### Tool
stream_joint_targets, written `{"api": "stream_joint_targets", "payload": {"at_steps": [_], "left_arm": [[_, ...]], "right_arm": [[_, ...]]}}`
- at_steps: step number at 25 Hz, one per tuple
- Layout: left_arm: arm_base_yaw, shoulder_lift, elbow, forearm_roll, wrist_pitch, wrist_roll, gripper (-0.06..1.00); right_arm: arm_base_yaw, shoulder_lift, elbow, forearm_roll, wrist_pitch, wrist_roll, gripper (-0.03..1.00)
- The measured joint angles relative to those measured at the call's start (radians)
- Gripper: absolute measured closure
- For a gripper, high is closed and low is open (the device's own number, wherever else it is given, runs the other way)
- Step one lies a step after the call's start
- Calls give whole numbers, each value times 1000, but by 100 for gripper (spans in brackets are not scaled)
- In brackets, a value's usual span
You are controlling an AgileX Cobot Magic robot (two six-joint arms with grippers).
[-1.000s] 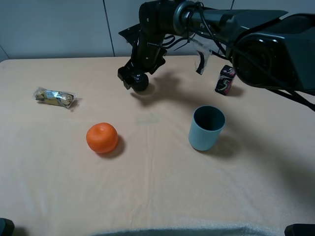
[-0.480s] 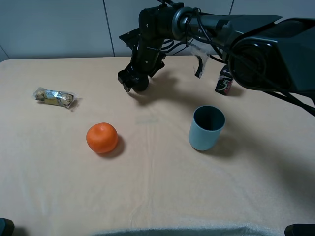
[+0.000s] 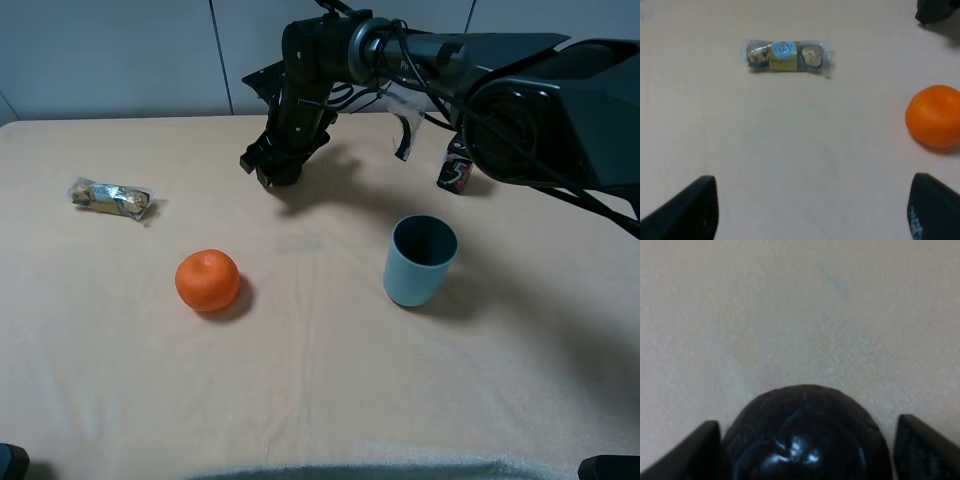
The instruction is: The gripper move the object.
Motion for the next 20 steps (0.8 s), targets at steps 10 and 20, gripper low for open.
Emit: {"api": "stream_joint_targets", "payload": {"at_steps": [10, 20], "left_arm": [[0, 0, 0, 0, 0, 0, 17], [0, 0, 0, 0, 0, 0, 17]], "right_arm": [[0, 0, 0, 0, 4, 0, 53], [0, -3, 0, -1, 19, 0, 53]]}}
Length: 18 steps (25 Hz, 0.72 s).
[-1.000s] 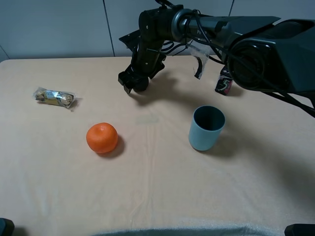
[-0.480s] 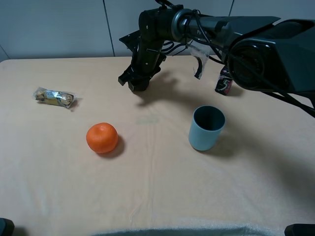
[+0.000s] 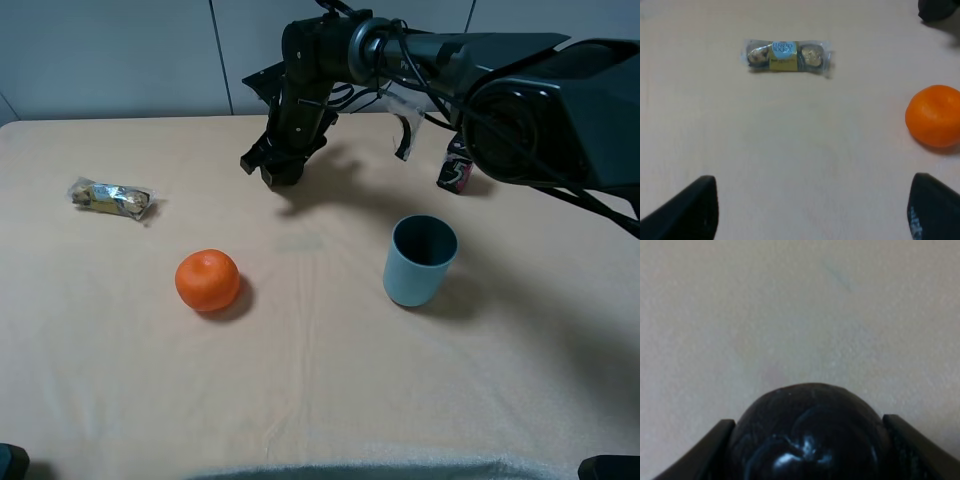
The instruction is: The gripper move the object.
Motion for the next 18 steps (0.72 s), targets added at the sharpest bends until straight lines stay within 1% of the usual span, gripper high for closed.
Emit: {"api": "stream_joint_targets", "payload": {"at_steps": [9, 14, 18], "left_arm": [[0, 0, 0, 0, 0, 0, 17], [0, 0, 0, 0, 0, 0, 17], [0, 0, 0, 0, 0, 0, 17]], "right_arm": [[0, -56, 0, -12, 38, 0, 53], [0, -82, -3, -14, 74, 0, 53], [0, -96, -35, -13, 124, 1, 53]]}}
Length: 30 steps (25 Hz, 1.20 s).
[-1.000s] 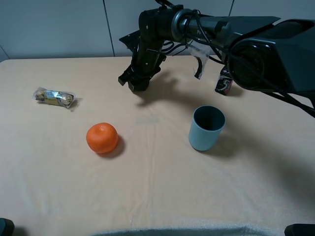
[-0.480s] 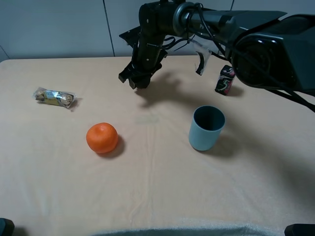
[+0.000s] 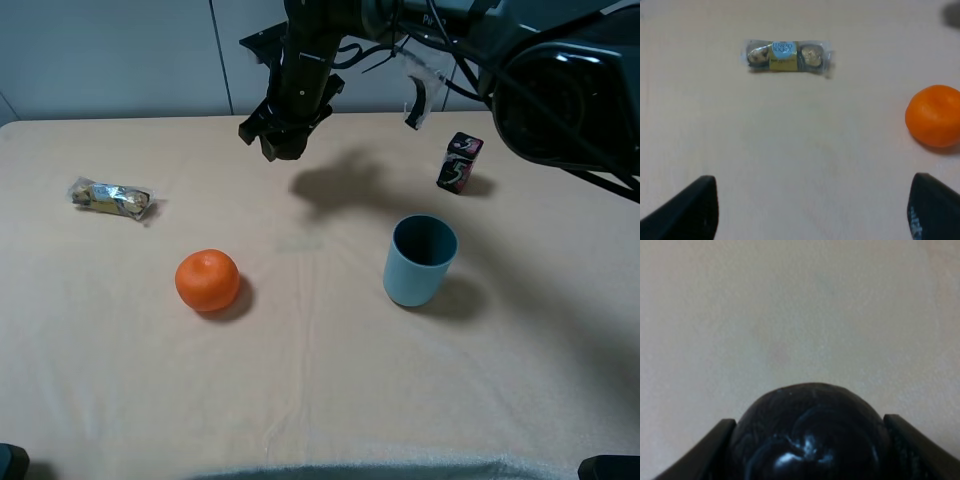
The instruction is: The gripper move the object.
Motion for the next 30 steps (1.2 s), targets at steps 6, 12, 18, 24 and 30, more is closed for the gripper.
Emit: {"api": "stream_joint_targets", "payload": {"at_steps": [6, 12, 18, 24, 30], "left_arm": [[0, 0, 0, 0, 0, 0, 17], [0, 0, 0, 0, 0, 0, 17], [0, 0, 0, 0, 0, 0, 17], [0, 0, 0, 0, 0, 0, 17], [0, 0, 0, 0, 0, 0, 17]], "right_arm": [[0, -16, -77, 2, 91, 6, 53], [-12, -48, -77, 4, 144, 10, 53], [-62, -97, -77, 5, 170, 10, 53], [-130, -145, -76, 4, 190, 10, 53], [-196, -194, -14, 7, 201, 10, 53]]}}
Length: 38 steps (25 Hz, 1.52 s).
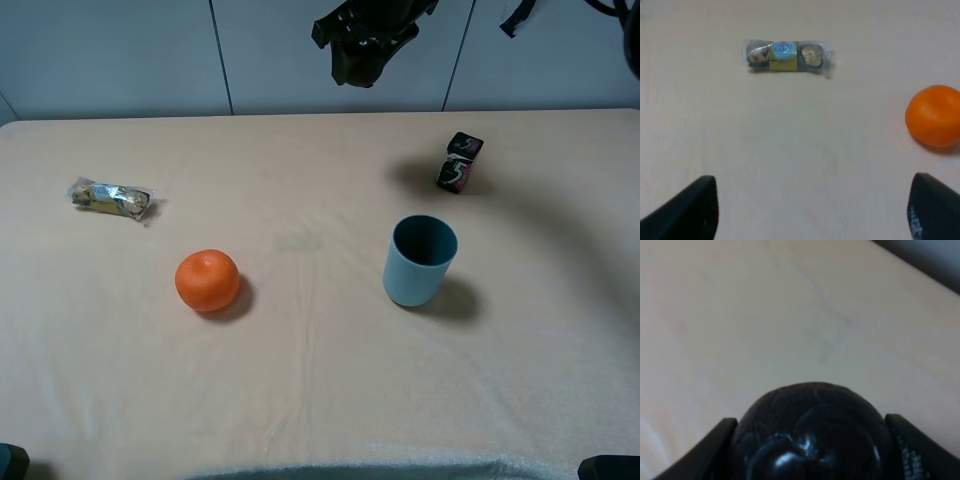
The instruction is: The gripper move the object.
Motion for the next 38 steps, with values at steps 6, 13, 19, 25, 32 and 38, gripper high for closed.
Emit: {"api": "stream_joint_targets", "payload": {"at_steps": [6, 13, 19, 25, 32, 38], "left_arm": [[0, 0, 0, 0, 0, 0, 17], [0, 0, 0, 0, 0, 0, 17], [0, 0, 0, 0, 0, 0, 17], [0, 0, 0, 0, 0, 0, 17], [0, 0, 0, 0, 0, 0, 17], [0, 0, 0, 0, 0, 0, 17]], "right_arm": [[-75, -35, 17, -1, 8, 0, 53], [-152, -76, 37, 0, 7, 0, 53], [-234, -139, 147, 0, 8, 0, 53], [-319, -189, 250, 0, 12, 0, 53], [-397, -200, 317, 14, 13, 0, 53], [-442, -200, 381, 20, 8, -1, 53]]}}
